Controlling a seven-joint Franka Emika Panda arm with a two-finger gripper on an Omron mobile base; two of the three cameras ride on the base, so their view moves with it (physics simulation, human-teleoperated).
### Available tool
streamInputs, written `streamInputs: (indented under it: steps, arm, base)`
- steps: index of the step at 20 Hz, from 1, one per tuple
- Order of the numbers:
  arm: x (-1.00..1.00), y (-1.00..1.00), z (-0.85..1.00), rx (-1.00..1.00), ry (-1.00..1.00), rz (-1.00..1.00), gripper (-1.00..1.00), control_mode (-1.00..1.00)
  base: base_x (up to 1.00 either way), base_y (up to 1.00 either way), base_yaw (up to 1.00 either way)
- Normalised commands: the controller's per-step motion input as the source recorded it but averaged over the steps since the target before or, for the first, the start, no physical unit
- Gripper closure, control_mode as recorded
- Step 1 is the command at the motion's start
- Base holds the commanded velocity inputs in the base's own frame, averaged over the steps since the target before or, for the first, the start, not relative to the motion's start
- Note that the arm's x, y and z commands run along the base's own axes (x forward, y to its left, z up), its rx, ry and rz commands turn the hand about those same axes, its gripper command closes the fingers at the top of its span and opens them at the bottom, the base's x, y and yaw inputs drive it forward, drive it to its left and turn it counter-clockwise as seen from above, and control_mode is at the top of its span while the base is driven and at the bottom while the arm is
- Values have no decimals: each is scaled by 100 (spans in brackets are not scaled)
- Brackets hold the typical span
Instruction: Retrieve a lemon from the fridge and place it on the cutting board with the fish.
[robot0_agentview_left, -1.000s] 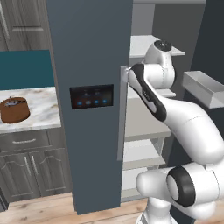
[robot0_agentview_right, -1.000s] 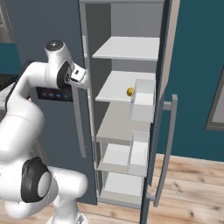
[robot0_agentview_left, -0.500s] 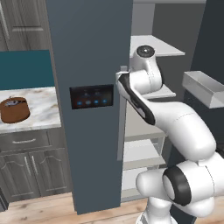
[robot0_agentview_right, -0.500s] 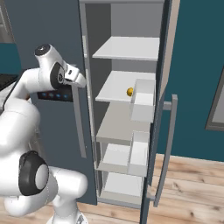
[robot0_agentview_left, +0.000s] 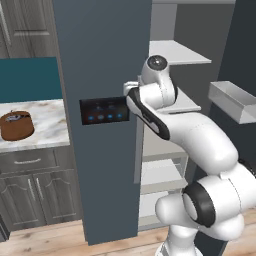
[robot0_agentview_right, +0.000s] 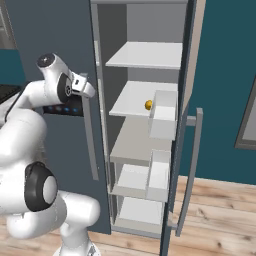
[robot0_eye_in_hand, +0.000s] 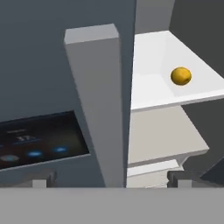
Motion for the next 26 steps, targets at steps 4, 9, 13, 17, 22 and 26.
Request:
streamInputs:
  steps: [4,9,13,17,22,26]
  arm:
    - [44,-7,-10,0,-13,16,-100,-100]
    - [46,-3,-27,-1,-6,6,-100,-100]
    - [49,0,-7,-6,0,0,-100,-100]
    - [48,3,0,-6,0,0,-100,-100]
    - [39,2,0,0,0,0,-100,-100]
    - [48,13,0,0,0,0,100,-100]
  base:
    - [0,0,0]
    - [0,0,0]
    - [0,0,0]
    - [0,0,0]
    - [0,0,0]
    - [0,0,0]
